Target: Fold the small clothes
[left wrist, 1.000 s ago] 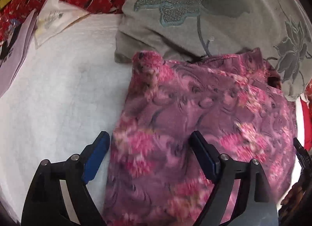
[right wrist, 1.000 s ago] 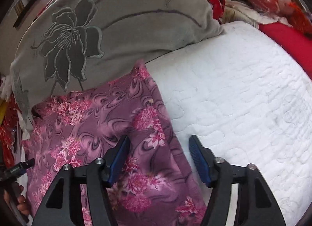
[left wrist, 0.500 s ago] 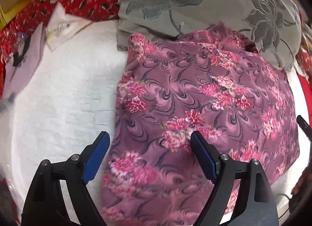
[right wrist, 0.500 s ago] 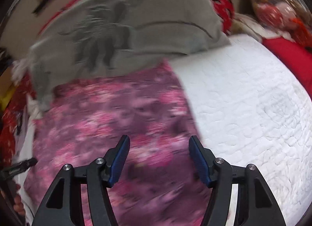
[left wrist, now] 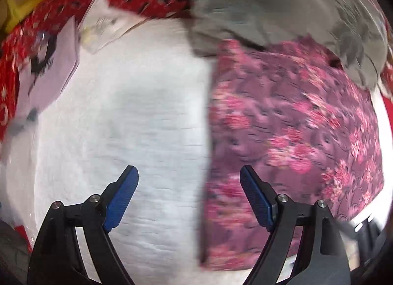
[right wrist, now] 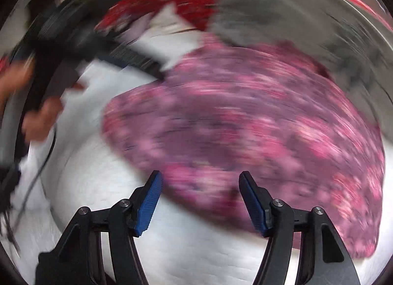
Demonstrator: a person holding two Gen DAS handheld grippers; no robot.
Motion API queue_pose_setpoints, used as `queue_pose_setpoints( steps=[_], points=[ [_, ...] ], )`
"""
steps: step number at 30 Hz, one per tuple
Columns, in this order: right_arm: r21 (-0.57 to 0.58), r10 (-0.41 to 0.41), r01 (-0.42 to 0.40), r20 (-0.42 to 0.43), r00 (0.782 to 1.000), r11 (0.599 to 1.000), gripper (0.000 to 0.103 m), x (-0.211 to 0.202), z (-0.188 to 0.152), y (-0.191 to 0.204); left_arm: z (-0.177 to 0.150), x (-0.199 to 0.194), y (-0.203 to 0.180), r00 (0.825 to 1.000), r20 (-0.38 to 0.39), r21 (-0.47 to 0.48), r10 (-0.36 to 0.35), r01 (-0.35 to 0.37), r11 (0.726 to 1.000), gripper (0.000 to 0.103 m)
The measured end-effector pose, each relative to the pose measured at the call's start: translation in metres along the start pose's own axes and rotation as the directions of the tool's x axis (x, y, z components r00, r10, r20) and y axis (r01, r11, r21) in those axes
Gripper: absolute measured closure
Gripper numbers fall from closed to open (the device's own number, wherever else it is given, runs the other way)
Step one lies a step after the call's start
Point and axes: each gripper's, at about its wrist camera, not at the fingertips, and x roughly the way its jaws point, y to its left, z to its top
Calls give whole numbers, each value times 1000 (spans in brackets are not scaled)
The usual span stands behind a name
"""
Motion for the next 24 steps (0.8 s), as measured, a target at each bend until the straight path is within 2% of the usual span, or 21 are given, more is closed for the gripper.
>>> queue_pose_setpoints(
  steps=[4,7,8,10,12,13,14,15,16,19,22,23,24],
  points=[
    [-173,-34,35,6,999,984,34,18,5,49,4,6,38,999,-25,-66,-33,31,997,18],
    [-280,-116,133,79,990,951,33,31,10,79,5,10,54,996,-44,-93,-72,68,993,18],
    [-299,-149,177,115,982,938,28,35,15,86,5,11,56,995,-52,-101,-90,84,991,18],
    [-299,-206,246,160,965,922,26,43,24,90,7,15,59,989,-65,-111,-130,122,986,18],
    [-288,-239,280,169,956,916,28,54,33,88,11,19,60,978,-75,-130,-194,183,974,18],
    [-276,-250,295,186,950,915,37,55,35,85,12,21,60,970,-78,-140,-229,216,966,18],
    [-266,-257,303,195,947,915,65,55,37,82,14,23,59,955,-83,-157,-283,268,951,18],
    [-253,-254,295,183,950,921,81,56,39,77,16,27,58,940,-90,-174,-329,311,934,18],
    [-234,-248,286,179,952,929,87,57,42,70,18,31,56,922,-97,-192,-374,352,916,18],
    [-161,-217,260,242,946,952,90,35,45,48,27,44,45,859,-119,-257,-498,458,851,18],
    [-115,-194,235,289,937,965,91,13,43,38,34,57,24,778,-144,-328,-612,546,771,18],
    [-105,-188,228,300,935,968,91,8,43,35,39,62,17,767,-149,-346,-624,551,759,18],
    [-100,-181,220,305,935,970,91,5,43,33,43,65,13,764,-152,-353,-627,551,756,18]
  ],
)
